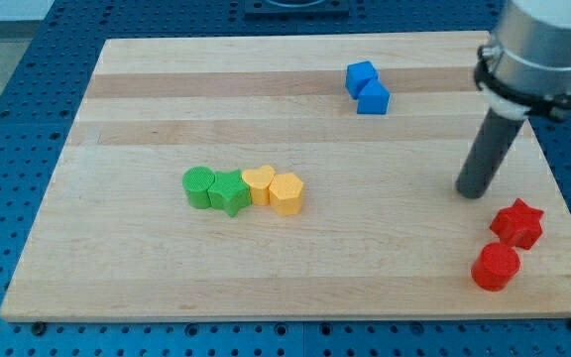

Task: Slide the red star closer to the red circle

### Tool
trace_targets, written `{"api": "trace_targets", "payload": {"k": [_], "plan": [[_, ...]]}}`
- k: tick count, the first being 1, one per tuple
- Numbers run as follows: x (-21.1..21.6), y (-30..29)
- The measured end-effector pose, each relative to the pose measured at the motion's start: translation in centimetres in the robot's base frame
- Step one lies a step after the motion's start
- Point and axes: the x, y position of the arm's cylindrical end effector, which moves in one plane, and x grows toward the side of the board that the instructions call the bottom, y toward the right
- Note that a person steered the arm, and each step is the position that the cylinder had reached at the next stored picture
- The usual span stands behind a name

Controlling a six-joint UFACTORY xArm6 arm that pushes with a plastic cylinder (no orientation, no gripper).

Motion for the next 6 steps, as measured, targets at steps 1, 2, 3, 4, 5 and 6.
{"api": "trace_targets", "payload": {"k": [1,2,3,4,5,6], "plan": [[0.1,2.1],[3.0,5.7],[3.3,5.7],[4.7,5.7],[4.7,5.4],[5.6,4.5]]}}
